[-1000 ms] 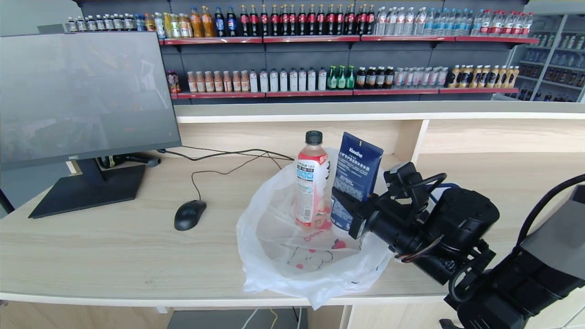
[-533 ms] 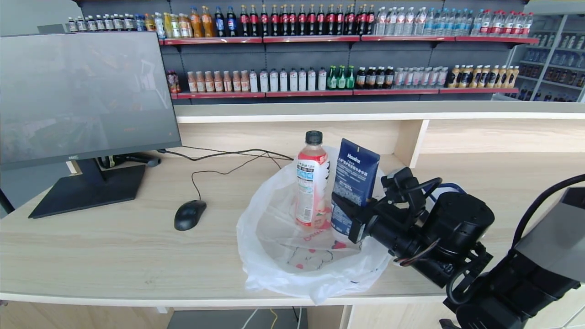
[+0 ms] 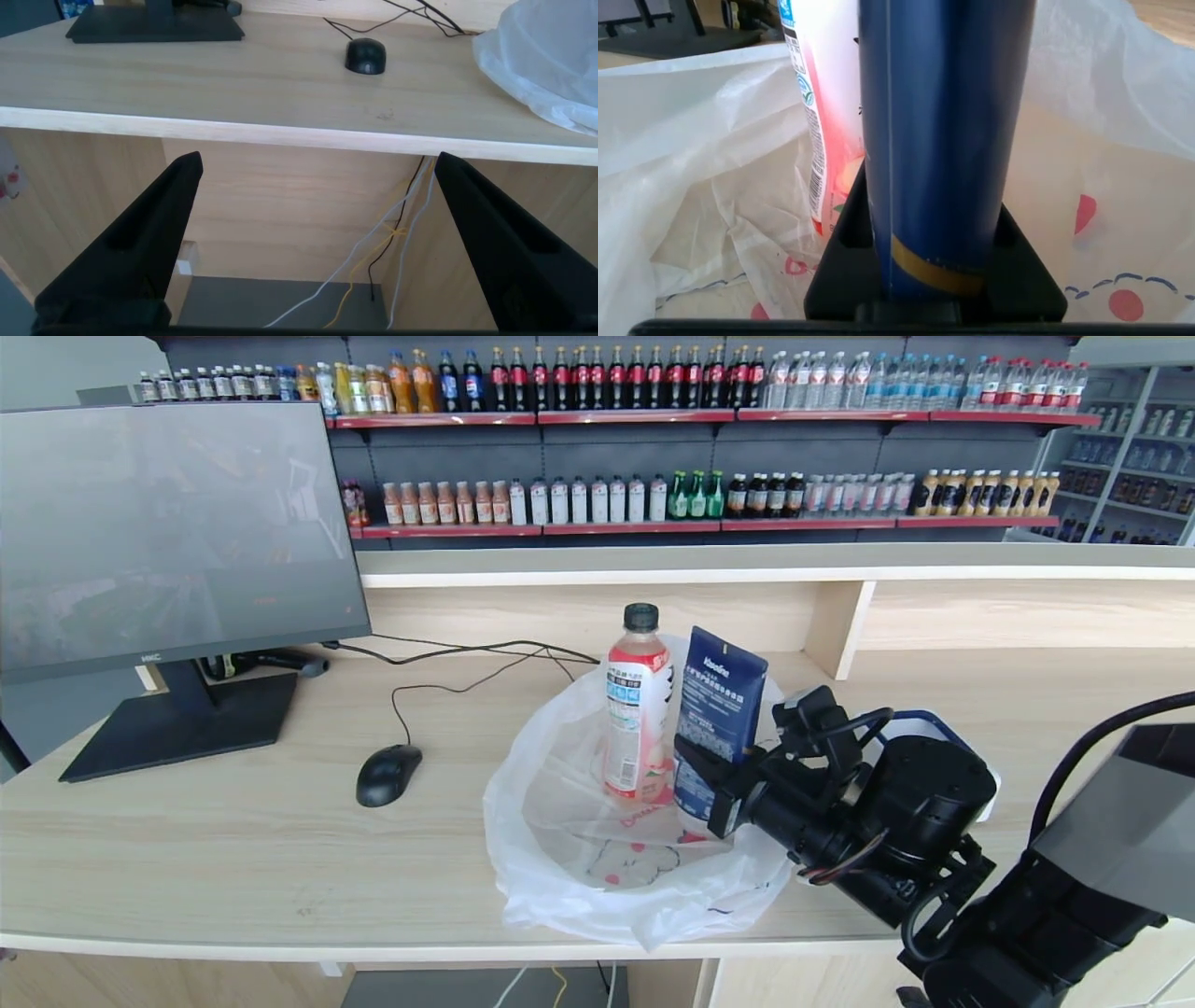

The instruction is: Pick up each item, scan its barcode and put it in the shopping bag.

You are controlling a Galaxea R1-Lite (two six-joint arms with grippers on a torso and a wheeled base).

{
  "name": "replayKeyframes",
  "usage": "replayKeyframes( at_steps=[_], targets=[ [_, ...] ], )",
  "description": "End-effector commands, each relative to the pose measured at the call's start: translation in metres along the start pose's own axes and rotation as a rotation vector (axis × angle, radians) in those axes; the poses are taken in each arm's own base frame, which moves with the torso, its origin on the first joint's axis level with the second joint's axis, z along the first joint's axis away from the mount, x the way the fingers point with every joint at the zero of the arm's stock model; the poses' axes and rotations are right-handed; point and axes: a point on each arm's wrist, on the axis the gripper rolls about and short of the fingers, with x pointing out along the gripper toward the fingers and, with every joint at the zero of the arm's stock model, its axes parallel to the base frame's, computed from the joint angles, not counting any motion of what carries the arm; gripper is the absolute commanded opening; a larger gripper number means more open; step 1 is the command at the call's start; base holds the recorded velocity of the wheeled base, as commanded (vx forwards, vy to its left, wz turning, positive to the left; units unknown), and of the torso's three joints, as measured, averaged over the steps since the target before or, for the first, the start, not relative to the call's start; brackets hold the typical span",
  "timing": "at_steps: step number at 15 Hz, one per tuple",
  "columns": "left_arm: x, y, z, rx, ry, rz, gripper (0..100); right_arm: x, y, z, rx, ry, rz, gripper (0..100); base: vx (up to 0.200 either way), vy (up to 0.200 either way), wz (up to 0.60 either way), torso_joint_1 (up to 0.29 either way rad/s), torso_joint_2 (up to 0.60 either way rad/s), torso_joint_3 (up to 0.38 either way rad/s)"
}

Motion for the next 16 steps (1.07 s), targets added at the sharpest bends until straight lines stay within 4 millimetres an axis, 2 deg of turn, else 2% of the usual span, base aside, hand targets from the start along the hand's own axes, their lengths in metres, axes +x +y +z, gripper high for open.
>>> replayKeyframes(
  at_steps=[1,13,14,16],
  targets=[
    [-0.0001,0.0,0.0003,0.0,-0.002,0.0,100,0.0006,0.0,-0.0057,0.002,0.023,0.0,0,0.0,0.0,0.0,0.0,0.0,0.0],
    [-0.0001,0.0,0.0003,0.0,-0.002,0.0,100,-0.0037,0.0005,-0.0122,0.004,0.055,0.001,0,0.0,0.0,0.0,0.0,0.0,0.0],
    [-0.0001,0.0,0.0003,0.0,-0.002,0.002,100,-0.0037,0.0005,-0.0122,0.004,0.055,0.001,100,0.0,0.0,0.0,0.0,0.0,0.0],
    [0.0,0.0,-0.0001,0.0,0.0,0.0,100,-0.0018,0.0003,-0.0099,0.009,0.042,0.001,100,0.0,0.0,0.0,0.0,0.0,0.0]
  ],
)
